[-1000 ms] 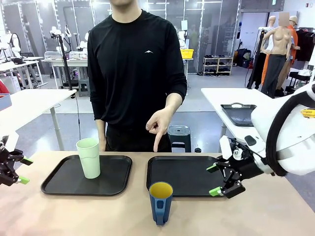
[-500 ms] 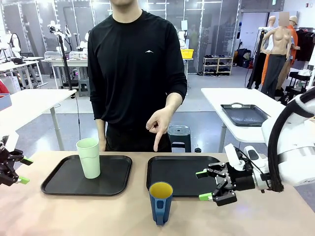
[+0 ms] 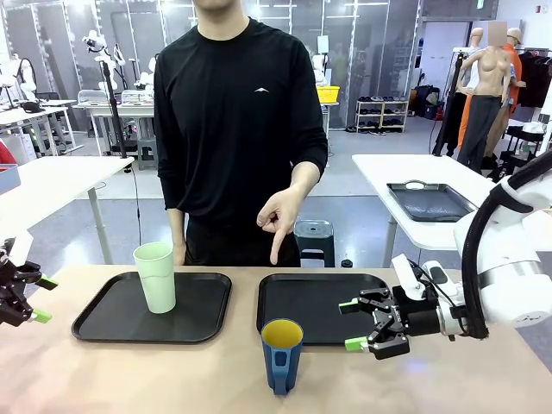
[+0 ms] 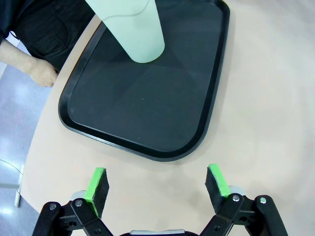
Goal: Sort and store the cups by type.
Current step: Pick up the Handle plastic cup and place it into the empty Flat Tray.
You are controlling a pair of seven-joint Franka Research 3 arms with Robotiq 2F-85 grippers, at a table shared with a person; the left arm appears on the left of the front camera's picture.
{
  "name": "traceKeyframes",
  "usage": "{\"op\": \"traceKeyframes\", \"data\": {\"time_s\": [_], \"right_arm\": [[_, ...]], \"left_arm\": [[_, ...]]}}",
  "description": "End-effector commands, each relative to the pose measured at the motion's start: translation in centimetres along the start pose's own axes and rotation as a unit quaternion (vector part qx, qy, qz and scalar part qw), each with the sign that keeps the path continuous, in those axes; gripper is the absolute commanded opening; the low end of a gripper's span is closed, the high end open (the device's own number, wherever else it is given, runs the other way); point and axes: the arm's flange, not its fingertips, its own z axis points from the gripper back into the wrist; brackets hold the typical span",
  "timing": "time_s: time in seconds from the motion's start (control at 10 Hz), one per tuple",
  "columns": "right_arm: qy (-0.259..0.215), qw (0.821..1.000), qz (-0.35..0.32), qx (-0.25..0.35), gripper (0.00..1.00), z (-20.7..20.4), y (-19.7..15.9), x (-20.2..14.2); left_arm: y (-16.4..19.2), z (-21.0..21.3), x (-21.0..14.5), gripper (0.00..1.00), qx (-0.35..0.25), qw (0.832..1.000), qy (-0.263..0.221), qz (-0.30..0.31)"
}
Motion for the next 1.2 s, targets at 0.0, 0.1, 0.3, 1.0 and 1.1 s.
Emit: {"op": "traceKeyframes", "data": {"time_s": [0.0, 0.1, 0.3, 1.0, 1.1], "right_arm": [[0.006, 1.0, 0.005, -0.003, 1.0, 0.1, 0.2, 0.4], [0.006, 1.0, 0.005, -0.003, 1.0, 0.1, 0.2, 0.4], [0.0, 1.0, 0.001, -0.001, 1.0, 0.1, 0.0, 0.1], [-0.058, 0.996, -0.027, 0.059, 1.0, -5.6, -0.7, -3.7], [-0.064, 0.996, -0.031, 0.059, 1.0, -6.3, -0.5, -4.1]], "left_arm": [[0.1, 0.1, 0.1, 1.0, 0.002, 1.0, -0.012, -0.002], [0.1, 0.1, 0.1, 1.0, 0.002, 1.0, -0.012, -0.002], [0.1, 0.1, 0.1, 1.0, 0.002, 1.0, -0.012, -0.002], [0.1, 0.1, 0.1, 1.0, 0.002, 1.0, -0.012, -0.002], [0.1, 0.1, 0.1, 1.0, 0.002, 1.0, -0.012, -0.002]]}}
